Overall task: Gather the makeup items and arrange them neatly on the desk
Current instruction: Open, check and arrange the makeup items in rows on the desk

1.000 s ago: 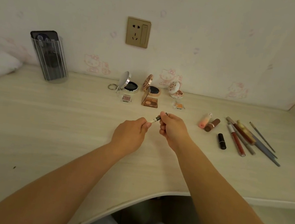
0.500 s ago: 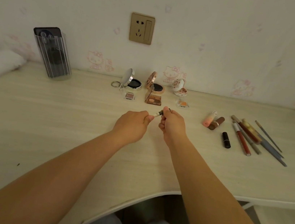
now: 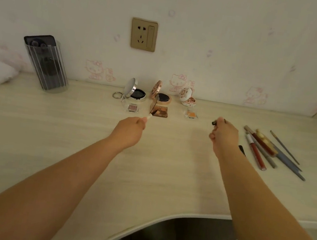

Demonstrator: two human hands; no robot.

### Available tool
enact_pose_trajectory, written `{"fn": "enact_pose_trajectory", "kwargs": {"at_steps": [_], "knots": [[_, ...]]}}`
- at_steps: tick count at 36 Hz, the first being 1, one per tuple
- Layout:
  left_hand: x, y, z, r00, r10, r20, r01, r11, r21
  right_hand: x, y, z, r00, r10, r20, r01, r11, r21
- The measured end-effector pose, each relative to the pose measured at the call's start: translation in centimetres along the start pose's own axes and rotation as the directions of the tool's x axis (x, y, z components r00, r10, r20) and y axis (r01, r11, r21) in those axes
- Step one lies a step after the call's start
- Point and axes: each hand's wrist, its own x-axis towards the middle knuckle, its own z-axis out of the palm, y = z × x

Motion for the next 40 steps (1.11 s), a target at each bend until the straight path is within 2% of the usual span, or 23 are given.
{"fn": "enact_pose_trajectory", "kwargs": {"at_steps": [5,8,10,16,22,26,33,40], "knots": [[0.8,3.5,3.1,0.996,0.084,-0.001,-0.083,0.986,-0.146,-0.3,0.4,1.0,1.0,0.0,0.028,0.003,0.994,-0.111],[1.5,4.1,4.6,0.997,0.07,0.023,-0.066,0.984,-0.166,1.2,0.8,0.6,0.999,-0.041,-0.018,0.038,0.988,-0.15],[2.2,4.5,5.7,0.998,0.042,0.051,-0.032,0.984,-0.177,2.9,1.1,0.5,0.996,-0.082,-0.044,0.07,0.968,-0.239],[4.6,5.3,8.0,0.995,-0.048,0.087,0.076,0.931,-0.358,5.0,-0.4,1.5,0.979,-0.193,0.063,0.2,0.861,-0.468],[7.1,5.8,10.2,0.996,0.07,0.06,-0.032,0.874,-0.484,8.7,-0.8,3.4,0.947,-0.258,0.191,0.319,0.696,-0.644],[8.7,5.9,11.5,0.995,0.098,0.035,-0.066,0.853,-0.518,10.4,-0.7,4.3,0.944,-0.234,0.234,0.329,0.594,-0.734],[9.9,5.4,12.4,0.993,0.098,-0.062,-0.116,0.828,-0.549,12.4,0.2,5.1,0.943,-0.205,0.26,0.33,0.509,-0.795],[10.2,5.2,12.7,0.989,0.127,-0.081,-0.15,0.869,-0.471,12.4,0.7,5.4,0.938,-0.215,0.272,0.341,0.433,-0.835]]}}
